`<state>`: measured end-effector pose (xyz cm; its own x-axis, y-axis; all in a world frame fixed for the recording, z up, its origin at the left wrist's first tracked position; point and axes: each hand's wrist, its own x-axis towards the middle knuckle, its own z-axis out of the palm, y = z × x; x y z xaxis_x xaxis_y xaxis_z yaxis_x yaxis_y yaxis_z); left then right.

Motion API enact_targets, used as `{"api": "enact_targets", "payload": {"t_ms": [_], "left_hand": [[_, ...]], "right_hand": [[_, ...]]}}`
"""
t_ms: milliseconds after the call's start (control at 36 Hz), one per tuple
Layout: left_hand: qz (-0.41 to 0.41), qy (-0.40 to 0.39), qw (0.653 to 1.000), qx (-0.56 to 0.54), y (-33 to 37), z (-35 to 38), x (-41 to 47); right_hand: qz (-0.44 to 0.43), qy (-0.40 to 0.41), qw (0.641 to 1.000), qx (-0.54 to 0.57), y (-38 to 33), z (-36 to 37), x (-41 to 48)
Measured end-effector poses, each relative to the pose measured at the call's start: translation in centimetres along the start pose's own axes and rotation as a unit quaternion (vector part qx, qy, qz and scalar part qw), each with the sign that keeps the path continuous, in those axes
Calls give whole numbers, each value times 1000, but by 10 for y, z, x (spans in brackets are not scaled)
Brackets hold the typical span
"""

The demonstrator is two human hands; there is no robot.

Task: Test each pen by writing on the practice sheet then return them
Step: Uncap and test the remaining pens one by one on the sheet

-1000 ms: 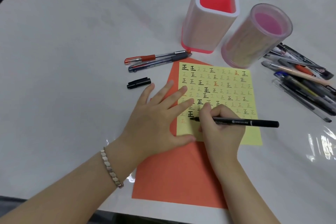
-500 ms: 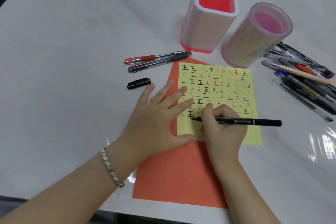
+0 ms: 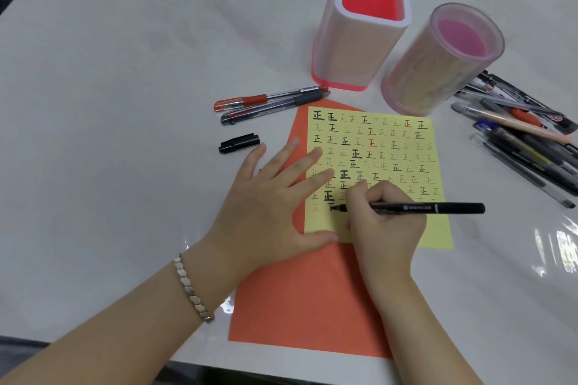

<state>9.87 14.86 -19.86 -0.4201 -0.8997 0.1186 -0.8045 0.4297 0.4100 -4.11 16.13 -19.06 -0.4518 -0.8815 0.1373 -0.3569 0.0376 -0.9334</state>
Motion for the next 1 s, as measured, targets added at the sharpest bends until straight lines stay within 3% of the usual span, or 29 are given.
{"api": "enact_targets", "payload": {"t_ms": [778,1000], "left_hand": [[5,15,1000,-2,-1,1,-1],[8,7,1000,4,-1,1,0]], "right_hand": [[3,-42,999,-2,-2,0,-1],[33,10,999,5,-4,-2,0]]}}
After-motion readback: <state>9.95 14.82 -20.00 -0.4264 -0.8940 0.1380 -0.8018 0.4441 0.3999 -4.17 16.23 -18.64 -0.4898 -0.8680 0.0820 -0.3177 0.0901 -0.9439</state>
